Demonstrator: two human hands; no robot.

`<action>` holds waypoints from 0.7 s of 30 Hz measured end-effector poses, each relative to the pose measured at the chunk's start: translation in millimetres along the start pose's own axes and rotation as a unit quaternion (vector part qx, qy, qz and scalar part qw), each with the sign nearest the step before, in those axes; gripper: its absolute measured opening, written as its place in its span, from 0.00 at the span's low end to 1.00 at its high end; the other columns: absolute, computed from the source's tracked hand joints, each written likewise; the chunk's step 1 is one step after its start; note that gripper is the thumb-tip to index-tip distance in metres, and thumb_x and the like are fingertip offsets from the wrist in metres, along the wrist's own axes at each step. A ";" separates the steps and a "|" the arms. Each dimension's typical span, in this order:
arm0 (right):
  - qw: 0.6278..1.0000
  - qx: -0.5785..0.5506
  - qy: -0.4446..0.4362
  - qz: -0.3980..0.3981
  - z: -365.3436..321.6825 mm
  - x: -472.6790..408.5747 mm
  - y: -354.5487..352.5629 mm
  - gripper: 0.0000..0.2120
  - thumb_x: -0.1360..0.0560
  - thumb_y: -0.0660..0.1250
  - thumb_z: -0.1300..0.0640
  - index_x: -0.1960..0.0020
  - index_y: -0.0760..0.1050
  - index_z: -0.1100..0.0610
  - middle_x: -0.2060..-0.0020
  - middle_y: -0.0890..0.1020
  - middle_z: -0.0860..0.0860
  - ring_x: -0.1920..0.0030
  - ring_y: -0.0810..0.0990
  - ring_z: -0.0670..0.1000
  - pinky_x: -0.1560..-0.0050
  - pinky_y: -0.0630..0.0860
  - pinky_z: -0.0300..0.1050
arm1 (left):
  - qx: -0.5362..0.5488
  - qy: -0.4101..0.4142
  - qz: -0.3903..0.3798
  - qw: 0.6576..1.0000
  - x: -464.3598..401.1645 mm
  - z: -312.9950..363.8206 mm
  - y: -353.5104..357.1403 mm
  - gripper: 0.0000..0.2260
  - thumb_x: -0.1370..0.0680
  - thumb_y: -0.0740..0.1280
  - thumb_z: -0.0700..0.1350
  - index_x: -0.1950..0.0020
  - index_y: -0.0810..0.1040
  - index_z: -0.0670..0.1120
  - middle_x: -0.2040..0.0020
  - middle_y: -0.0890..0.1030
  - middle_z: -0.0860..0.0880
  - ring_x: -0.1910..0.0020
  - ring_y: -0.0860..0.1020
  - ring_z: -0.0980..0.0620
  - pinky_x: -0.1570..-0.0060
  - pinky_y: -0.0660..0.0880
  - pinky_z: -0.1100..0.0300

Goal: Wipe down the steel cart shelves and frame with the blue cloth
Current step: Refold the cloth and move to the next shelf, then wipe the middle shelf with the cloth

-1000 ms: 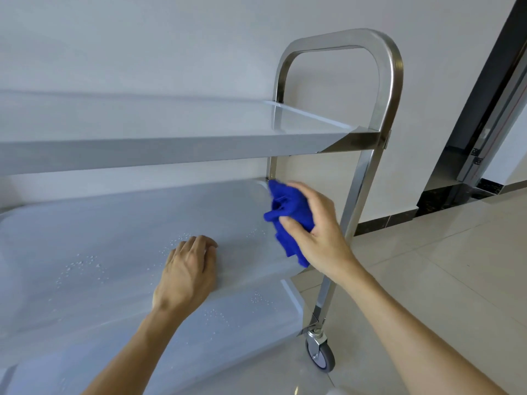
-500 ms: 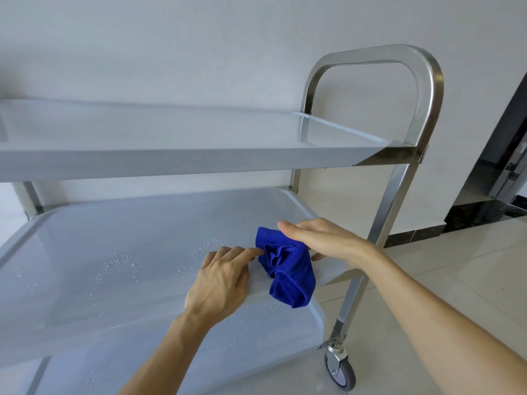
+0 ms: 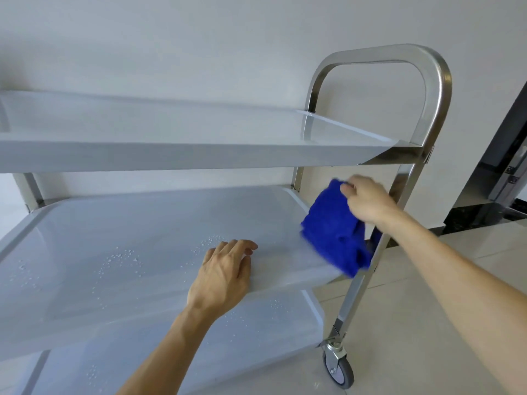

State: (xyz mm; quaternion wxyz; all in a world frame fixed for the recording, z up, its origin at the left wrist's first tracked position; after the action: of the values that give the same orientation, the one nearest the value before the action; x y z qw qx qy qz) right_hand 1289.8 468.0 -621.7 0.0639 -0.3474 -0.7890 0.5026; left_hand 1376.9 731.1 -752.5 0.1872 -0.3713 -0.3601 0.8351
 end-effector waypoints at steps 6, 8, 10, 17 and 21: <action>0.971 0.174 -0.164 0.024 -22.5 30.6 9.4 0.10 0.16 0.52 0.47 0.43 0.69 0.49 0.52 0.80 0.55 0.53 0.79 0.62 0.56 0.71 0.53 | 0.045 -0.035 0.007 0.998 0.4 0.3 -0.1 0.13 0.18 0.58 0.40 0.38 0.76 0.49 0.45 0.80 0.56 0.42 0.75 0.53 0.41 0.63 0.62; 0.961 0.174 -0.168 -0.131 -21.7 50.0 34.9 0.09 0.18 0.56 0.43 0.45 0.72 0.45 0.49 0.81 0.48 0.48 0.78 0.56 0.52 0.71 0.52 | 0.064 -0.051 0.014 0.997 0.7 0.5 -0.5 0.12 0.18 0.58 0.40 0.38 0.76 0.50 0.45 0.80 0.56 0.43 0.75 0.52 0.40 0.65 0.60; 0.942 0.151 -0.156 -0.254 -17.3 67.8 57.8 0.10 0.19 0.57 0.40 0.47 0.75 0.41 0.53 0.82 0.41 0.50 0.78 0.47 0.48 0.73 0.51 | 0.081 -0.063 0.020 0.995 1.2 0.1 -1.3 0.12 0.18 0.57 0.40 0.38 0.76 0.50 0.46 0.80 0.56 0.43 0.74 0.52 0.39 0.68 0.56; 0.982 0.036 -0.124 -0.140 10.4 56.7 98.4 0.18 0.17 0.55 0.44 0.31 0.73 0.47 0.32 0.75 0.42 0.31 0.70 0.47 0.28 0.65 0.56 | 0.076 -0.061 0.022 0.995 0.2 -1.2 -0.7 0.12 0.18 0.57 0.41 0.39 0.77 0.50 0.47 0.80 0.56 0.45 0.74 0.53 0.40 0.70 0.56; 0.979 0.081 -0.074 -0.174 21.4 41.0 127.9 0.27 0.18 0.45 0.37 0.22 0.57 0.42 0.21 0.54 0.39 0.21 0.47 0.43 0.23 0.39 0.62 | 0.112 -0.062 0.014 0.992 -0.4 -1.4 -4.9 0.12 0.18 0.59 0.38 0.41 0.78 0.49 0.47 0.80 0.56 0.45 0.75 0.56 0.44 0.69 0.67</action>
State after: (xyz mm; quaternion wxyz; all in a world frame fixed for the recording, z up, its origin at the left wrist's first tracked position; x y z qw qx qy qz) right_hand 1311.3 509.5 -749.4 0.1198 -0.1607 -0.7964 0.5706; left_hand 1378.4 734.8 -749.4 0.1933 -0.3001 -0.2699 0.8943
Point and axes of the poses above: each hand's wrist, its own x-axis away from the middle knuckle, its own y-axis out of the palm, z = x × y, the point moved 3 cm from there along -x, towards the middle knuckle
